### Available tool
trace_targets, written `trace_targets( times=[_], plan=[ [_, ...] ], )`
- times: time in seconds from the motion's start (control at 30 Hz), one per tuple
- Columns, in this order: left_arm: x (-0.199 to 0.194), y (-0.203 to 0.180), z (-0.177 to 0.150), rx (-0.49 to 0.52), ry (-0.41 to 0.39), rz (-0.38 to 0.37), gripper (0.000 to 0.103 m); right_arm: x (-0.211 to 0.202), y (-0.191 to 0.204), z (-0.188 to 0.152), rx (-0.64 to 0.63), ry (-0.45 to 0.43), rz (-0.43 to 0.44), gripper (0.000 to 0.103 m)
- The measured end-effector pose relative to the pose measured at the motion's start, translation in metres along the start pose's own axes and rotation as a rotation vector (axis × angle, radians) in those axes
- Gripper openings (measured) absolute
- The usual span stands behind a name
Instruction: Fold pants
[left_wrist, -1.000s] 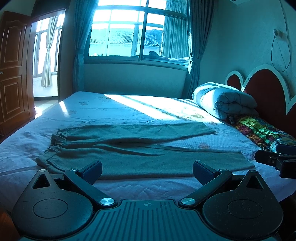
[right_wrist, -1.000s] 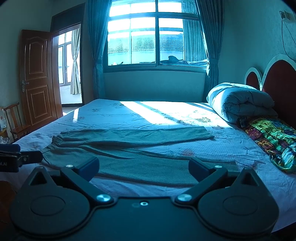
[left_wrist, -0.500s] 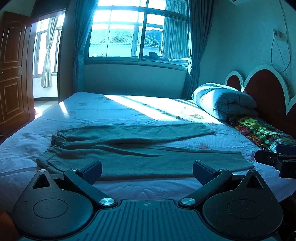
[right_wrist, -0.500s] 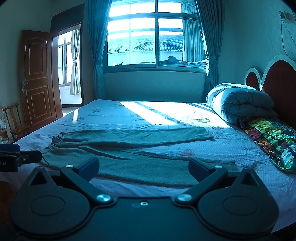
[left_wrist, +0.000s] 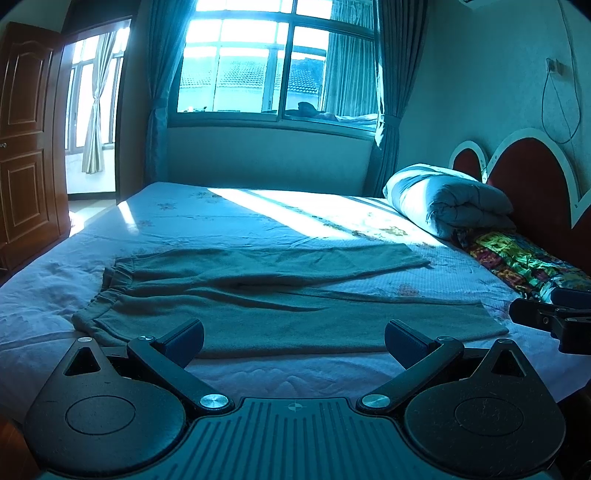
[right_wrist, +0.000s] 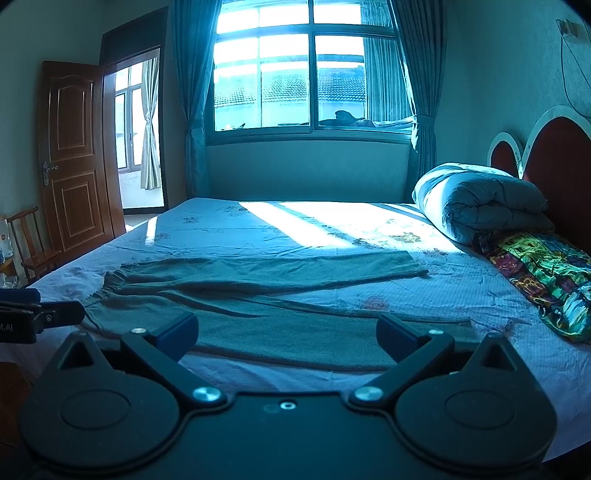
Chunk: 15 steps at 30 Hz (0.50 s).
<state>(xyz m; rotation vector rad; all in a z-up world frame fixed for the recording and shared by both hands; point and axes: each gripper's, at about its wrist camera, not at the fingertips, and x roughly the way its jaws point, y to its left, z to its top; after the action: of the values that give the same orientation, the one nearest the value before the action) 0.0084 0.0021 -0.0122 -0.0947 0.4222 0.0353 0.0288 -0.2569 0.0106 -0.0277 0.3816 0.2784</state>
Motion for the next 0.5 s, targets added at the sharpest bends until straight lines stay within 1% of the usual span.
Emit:
trace_targets(
  times=[0.5],
  plan=[
    [0.0032, -0.0014, -0.0002, 0.002, 0.006, 0.008, 0.103, 0.0008, -0.0011, -0.0001, 0.003, 0.004, 0.007, 0.097]
  ],
)
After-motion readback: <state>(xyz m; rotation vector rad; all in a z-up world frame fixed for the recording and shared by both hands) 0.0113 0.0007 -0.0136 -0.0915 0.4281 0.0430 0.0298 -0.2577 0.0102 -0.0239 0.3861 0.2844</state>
